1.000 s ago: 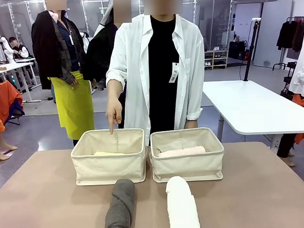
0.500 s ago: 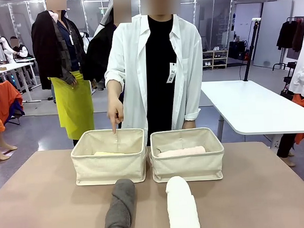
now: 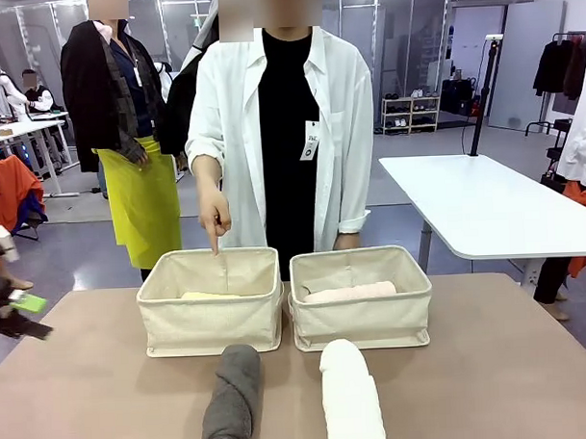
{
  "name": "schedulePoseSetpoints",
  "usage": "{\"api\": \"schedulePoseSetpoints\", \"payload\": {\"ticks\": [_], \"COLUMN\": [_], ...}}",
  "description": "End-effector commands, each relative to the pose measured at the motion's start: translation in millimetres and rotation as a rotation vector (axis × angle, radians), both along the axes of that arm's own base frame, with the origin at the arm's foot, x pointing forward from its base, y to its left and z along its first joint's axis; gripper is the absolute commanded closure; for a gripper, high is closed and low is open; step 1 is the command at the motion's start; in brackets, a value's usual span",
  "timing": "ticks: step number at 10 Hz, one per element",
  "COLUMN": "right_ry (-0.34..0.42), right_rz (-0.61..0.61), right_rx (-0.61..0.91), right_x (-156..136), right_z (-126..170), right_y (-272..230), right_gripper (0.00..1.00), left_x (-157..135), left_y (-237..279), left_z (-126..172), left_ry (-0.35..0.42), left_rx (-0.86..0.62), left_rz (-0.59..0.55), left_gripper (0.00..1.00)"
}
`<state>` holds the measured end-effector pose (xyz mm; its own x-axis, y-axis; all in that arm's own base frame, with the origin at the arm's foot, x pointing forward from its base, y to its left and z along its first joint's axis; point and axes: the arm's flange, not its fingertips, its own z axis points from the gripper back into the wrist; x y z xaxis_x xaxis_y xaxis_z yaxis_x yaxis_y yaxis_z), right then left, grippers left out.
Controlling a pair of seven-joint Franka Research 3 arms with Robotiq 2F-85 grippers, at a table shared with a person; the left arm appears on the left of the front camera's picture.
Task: Divide the towels into two baskets.
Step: Pick up one hotel-folded towel from the bottom of the table and place it in the Fabric basket indicated by the person.
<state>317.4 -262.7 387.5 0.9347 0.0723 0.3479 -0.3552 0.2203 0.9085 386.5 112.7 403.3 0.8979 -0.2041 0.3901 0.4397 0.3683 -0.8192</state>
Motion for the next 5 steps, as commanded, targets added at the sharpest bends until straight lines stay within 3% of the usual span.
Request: {"api": "schedulePoseSetpoints", "payload": {"ticks": [1, 3, 5], "right_ry": [-0.013, -0.013, -0.013], "right_rz": [0.005, 0.005, 0.005], "right_rx": [-0.009, -0.009, -0.009], "right_x": [-4.2, -4.2, -4.2], "right_z": [1.0, 1.0, 1.0], "right_y": [0.4, 0.4, 0.4], "right_gripper": [0.04, 0.04, 0.04], "left_x": [-8.5, -11.6, -20.7], "left_y": [-60.0, -122.7, -164.7], "left_z": [7.8, -3.9, -23.8], "left_ry": [0.056, 0.119, 0.047], "left_rx": [0.089, 0.162, 0.213], "left_rz": [0.010, 0.061, 0.106], "left_gripper": [0.00, 0.00, 0.00]}}
